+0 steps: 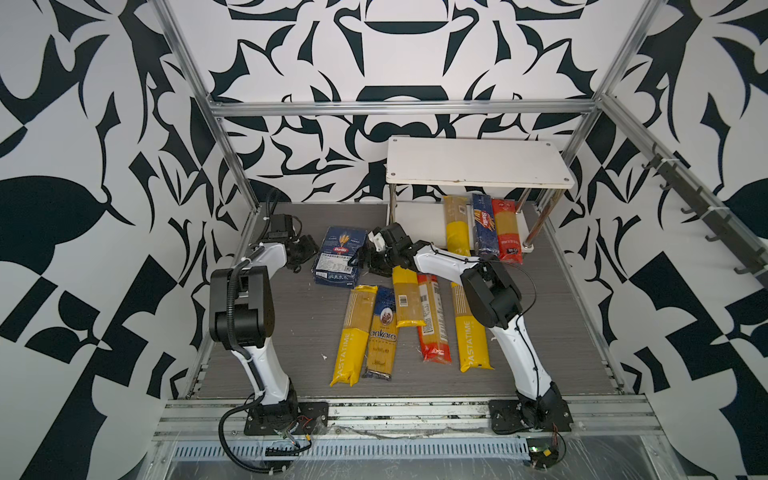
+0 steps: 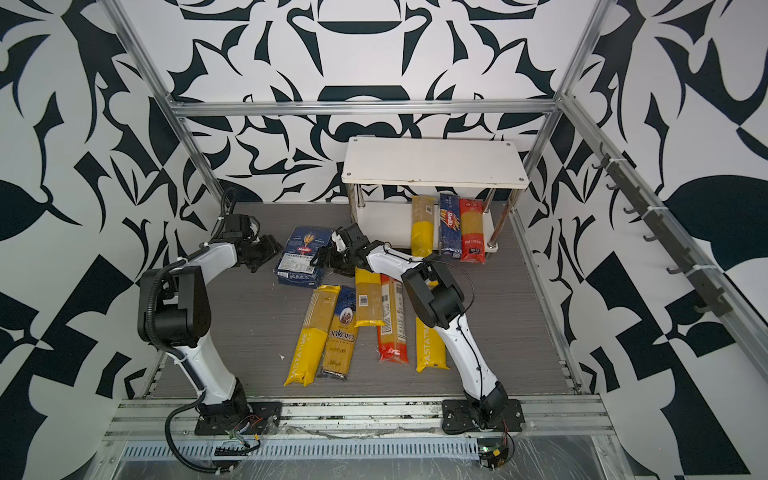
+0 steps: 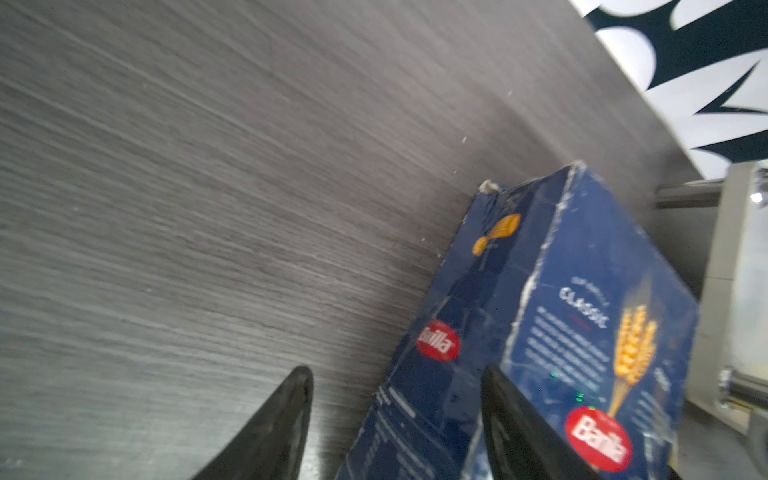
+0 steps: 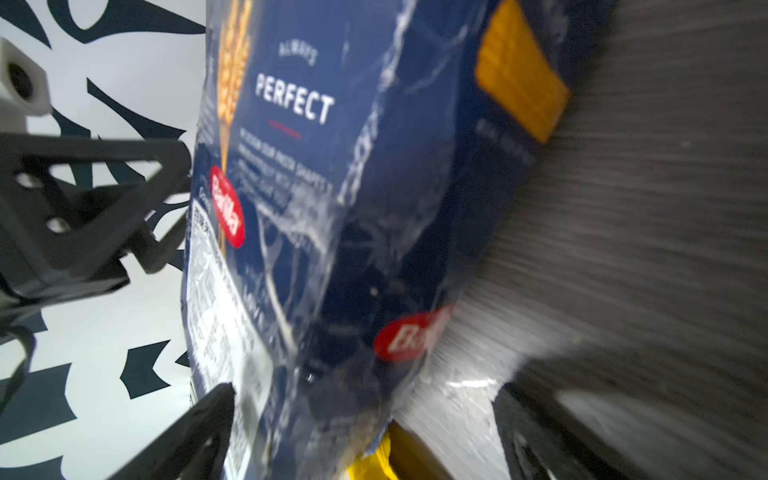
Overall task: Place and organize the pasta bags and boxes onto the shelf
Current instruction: 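Grasp the blue Barilla box with the right gripper while the left gripper braces it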
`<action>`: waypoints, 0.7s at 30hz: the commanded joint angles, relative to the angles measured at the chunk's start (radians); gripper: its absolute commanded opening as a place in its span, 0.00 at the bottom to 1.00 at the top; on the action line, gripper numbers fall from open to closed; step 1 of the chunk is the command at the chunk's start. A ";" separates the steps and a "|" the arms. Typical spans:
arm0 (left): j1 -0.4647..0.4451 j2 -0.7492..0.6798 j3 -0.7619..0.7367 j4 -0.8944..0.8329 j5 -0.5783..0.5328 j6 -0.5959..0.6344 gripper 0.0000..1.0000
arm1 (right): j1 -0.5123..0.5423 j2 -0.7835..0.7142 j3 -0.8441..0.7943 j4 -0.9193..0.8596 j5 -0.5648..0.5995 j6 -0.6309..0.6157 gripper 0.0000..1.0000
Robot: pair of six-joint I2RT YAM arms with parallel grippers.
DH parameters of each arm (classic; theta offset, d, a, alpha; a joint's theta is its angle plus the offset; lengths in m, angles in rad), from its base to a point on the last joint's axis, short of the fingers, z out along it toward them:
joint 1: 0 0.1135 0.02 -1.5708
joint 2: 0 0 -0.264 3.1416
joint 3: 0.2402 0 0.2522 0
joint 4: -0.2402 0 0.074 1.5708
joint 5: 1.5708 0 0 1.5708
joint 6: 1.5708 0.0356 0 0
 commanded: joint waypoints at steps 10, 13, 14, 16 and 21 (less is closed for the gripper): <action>-0.023 0.019 -0.053 -0.018 0.072 0.019 0.55 | 0.018 0.108 0.122 0.097 -0.092 0.088 1.00; -0.038 0.015 -0.069 -0.018 0.087 0.018 0.54 | 0.030 0.136 0.168 0.084 -0.104 0.087 1.00; -0.042 0.013 -0.074 -0.016 0.096 0.016 0.54 | 0.034 0.146 0.187 0.079 -0.110 0.086 1.00; -0.052 0.011 -0.080 -0.017 0.110 0.016 0.53 | 0.043 0.164 0.218 0.065 -0.114 0.082 1.00; -0.069 -0.001 -0.100 -0.008 0.132 0.014 0.52 | 0.072 0.205 0.273 0.058 -0.145 0.090 1.00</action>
